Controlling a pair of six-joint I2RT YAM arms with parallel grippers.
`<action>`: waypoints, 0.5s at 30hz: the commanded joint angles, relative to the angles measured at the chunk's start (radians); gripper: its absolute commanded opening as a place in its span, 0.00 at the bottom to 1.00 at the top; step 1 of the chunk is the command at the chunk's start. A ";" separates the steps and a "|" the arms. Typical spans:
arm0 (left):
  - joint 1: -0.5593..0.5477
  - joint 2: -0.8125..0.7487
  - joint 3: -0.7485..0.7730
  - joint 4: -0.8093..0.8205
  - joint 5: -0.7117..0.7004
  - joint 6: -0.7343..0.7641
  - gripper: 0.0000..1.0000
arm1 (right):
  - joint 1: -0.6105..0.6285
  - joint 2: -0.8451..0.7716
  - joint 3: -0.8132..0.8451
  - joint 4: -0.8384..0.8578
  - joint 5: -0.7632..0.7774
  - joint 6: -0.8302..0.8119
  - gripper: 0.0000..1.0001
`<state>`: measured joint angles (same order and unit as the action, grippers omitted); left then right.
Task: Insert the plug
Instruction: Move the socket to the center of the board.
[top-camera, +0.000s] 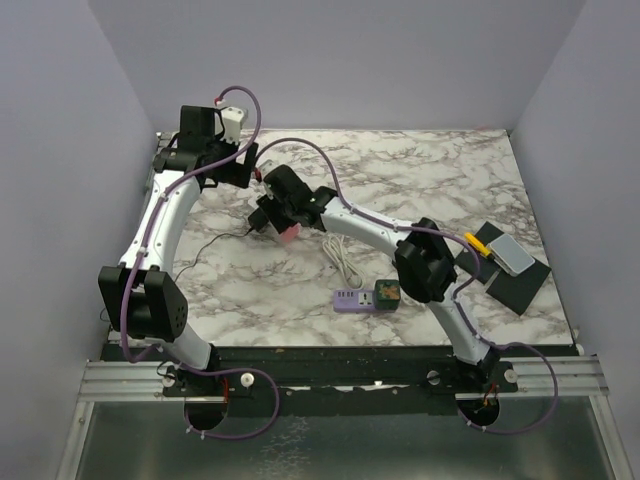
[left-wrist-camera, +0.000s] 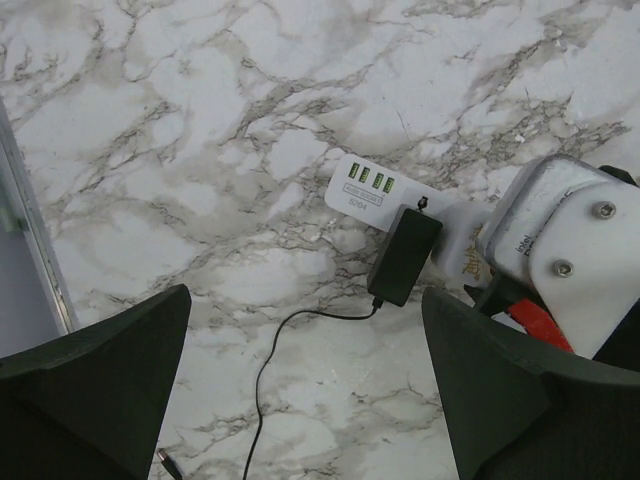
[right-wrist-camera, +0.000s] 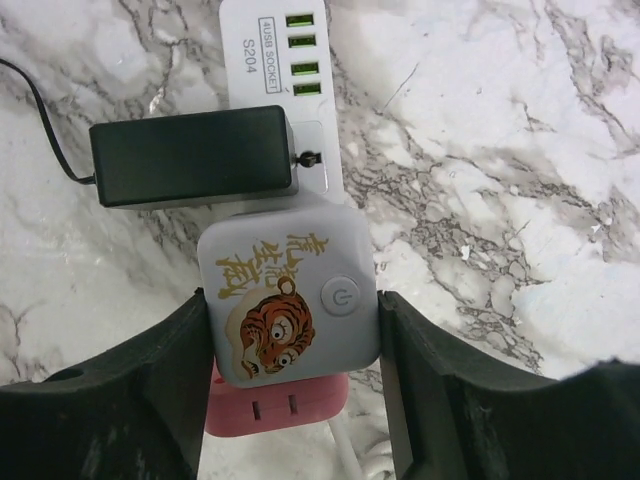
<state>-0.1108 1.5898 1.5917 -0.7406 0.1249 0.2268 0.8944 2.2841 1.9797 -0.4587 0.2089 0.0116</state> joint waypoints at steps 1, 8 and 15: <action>0.005 -0.046 -0.007 -0.036 0.021 0.008 0.99 | -0.025 0.050 0.127 -0.045 0.054 0.062 0.68; 0.006 -0.061 -0.039 -0.049 0.052 -0.003 0.99 | -0.035 -0.117 0.009 -0.049 0.074 0.113 1.00; 0.006 -0.060 -0.048 -0.061 0.104 -0.011 0.99 | -0.117 -0.442 -0.323 -0.095 0.134 0.248 1.00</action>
<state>-0.1024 1.5543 1.5467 -0.7715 0.1722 0.2279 0.8345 2.0117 1.7733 -0.5037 0.2699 0.1528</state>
